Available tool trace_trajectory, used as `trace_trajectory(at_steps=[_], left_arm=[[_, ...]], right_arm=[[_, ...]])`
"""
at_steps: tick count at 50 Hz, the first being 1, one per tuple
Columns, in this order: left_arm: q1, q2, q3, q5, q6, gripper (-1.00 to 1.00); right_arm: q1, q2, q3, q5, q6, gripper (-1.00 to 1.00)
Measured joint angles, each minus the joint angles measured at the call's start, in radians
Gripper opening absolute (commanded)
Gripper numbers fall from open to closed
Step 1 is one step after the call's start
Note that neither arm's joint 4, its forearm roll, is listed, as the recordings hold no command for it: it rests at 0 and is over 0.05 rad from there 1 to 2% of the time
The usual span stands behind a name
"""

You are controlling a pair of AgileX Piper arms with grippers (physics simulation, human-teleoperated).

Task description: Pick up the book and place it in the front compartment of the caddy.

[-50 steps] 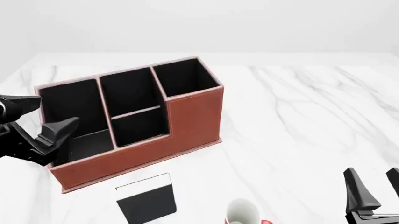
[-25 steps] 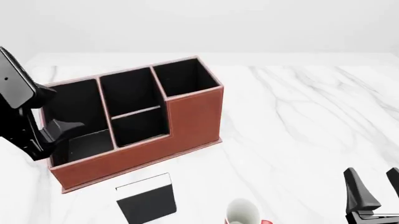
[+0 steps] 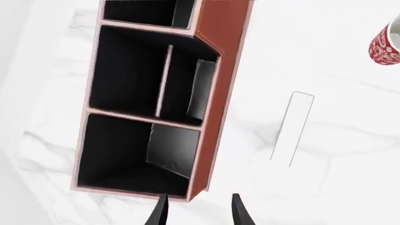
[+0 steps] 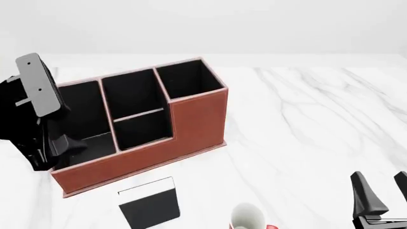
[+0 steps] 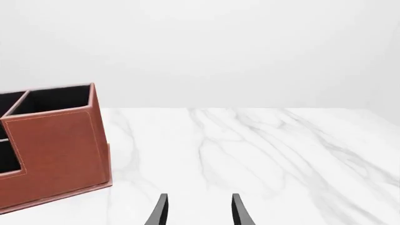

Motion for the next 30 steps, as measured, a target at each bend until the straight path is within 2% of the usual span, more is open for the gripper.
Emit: trace_trajectory(at_steps=[15, 30], left_arm=[[-0.017, 0.034, 0.036, 0.009, 0.026, 1.0], [-0.084, 0.102, 0.07, -0.031, -0.016, 1.0]], right_arm=[[0.0, 0.0, 0.0, 0.0, 0.0, 1.0], [0.0, 0.0, 0.0, 0.0, 0.0, 1.0]])
